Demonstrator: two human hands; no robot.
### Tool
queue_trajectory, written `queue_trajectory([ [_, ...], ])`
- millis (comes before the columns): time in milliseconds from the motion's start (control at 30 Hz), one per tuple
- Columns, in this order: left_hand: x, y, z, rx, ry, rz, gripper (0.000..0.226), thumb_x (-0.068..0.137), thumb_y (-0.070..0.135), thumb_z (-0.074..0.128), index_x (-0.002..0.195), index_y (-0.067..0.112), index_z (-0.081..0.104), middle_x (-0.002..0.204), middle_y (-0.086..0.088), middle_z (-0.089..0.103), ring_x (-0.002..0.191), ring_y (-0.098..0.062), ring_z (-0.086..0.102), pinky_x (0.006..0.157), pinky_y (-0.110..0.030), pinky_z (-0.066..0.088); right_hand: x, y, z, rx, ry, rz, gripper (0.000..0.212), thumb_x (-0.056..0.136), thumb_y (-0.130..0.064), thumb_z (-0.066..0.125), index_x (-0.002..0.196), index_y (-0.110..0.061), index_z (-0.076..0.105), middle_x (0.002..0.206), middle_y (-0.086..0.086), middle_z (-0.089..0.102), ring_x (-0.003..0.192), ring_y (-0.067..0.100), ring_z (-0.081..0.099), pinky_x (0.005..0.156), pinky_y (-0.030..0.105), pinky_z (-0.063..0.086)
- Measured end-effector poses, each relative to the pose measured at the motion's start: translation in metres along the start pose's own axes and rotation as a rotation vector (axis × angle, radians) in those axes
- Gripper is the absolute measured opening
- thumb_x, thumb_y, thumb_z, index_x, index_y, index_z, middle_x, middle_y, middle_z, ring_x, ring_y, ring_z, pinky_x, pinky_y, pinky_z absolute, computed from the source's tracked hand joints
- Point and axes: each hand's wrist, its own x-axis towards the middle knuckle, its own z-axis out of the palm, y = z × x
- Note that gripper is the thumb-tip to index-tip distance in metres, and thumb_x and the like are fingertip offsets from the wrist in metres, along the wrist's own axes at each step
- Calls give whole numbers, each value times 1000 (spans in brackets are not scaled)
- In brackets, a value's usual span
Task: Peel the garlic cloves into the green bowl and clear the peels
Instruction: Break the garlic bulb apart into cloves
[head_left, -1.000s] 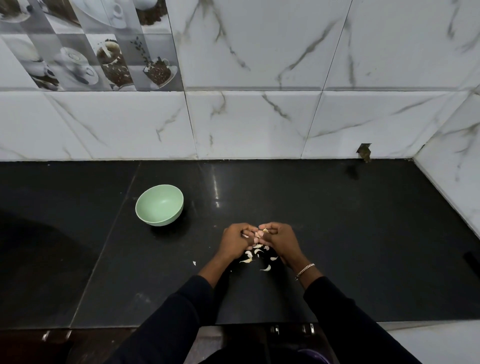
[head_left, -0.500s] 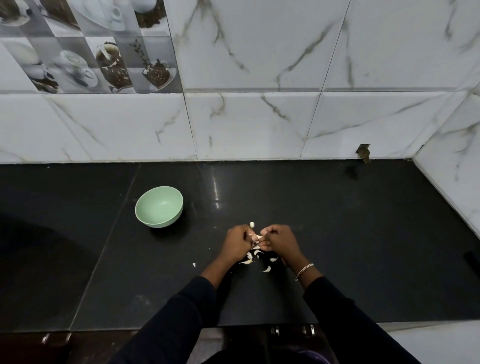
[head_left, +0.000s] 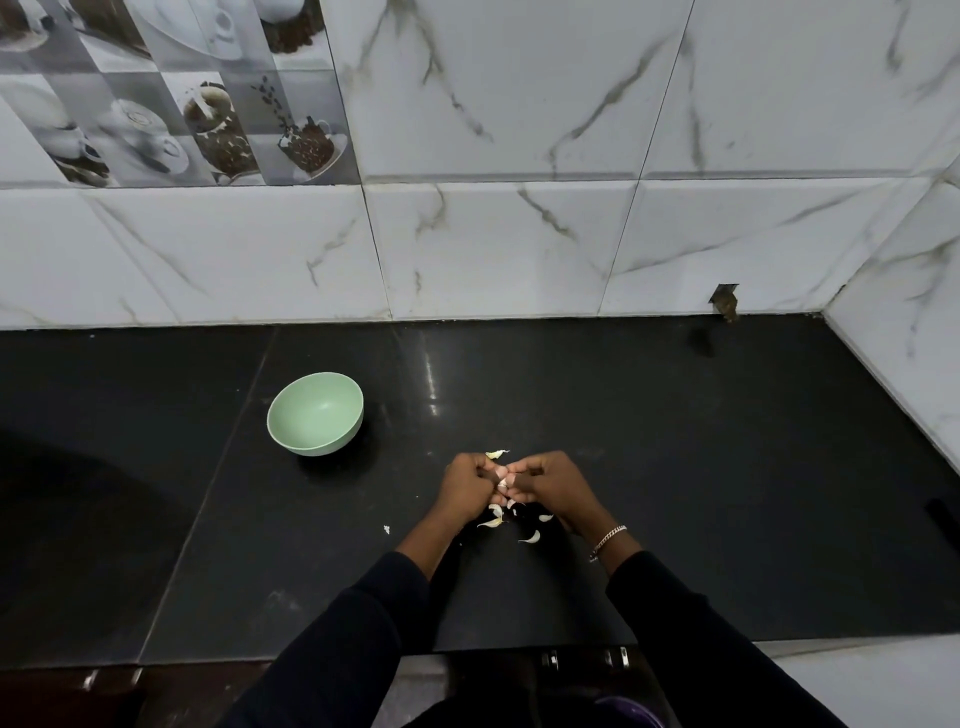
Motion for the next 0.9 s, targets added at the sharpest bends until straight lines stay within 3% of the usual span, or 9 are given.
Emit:
queue_trajectory([
  [167,-3,7,-2,-319,-30,-77,12,91,-5,66,96,-15,61,76,-20,72,61,-21,73,57,-22,58,0,-3,4,159,47,-22,15,83,10,69,98,8,71,93,31,72,81,37,71,81,40,63],
  [300,-4,15,-7,-463,-86,-143,10,87,-12,67,83,-4,63,83,-19,73,70,-29,75,61,-26,61,-3,-6,3,239,74,3,20,82,10,72,102,6,71,87,15,75,76,20,72,63,23,57],
  [467,-2,13,-7,-225,-27,-93,6,86,-4,74,86,0,68,74,-11,69,61,-12,67,58,-20,57,-1,0,5,113,119,-4,18,83,4,69,98,-5,73,78,4,71,69,13,65,60,24,53],
  [600,-1,11,-2,5,37,27,8,83,-3,75,82,3,70,62,-4,66,56,-10,64,58,-19,54,0,-2,8,113,141,-14,20,80,8,69,98,1,70,83,13,73,70,19,69,60,25,57],
  [733,-1,8,1,72,101,52,16,78,-9,69,76,7,71,59,-2,66,53,-8,63,57,-21,52,3,0,14,115,176,-49,20,78,9,70,97,6,70,90,26,74,75,26,70,69,30,59],
  [900,0,18,11,55,124,69,17,82,-8,61,79,4,72,69,-8,70,54,-11,65,54,-20,56,3,7,16,123,236,-86,9,82,6,72,90,6,70,79,18,73,70,22,70,62,26,58],
])
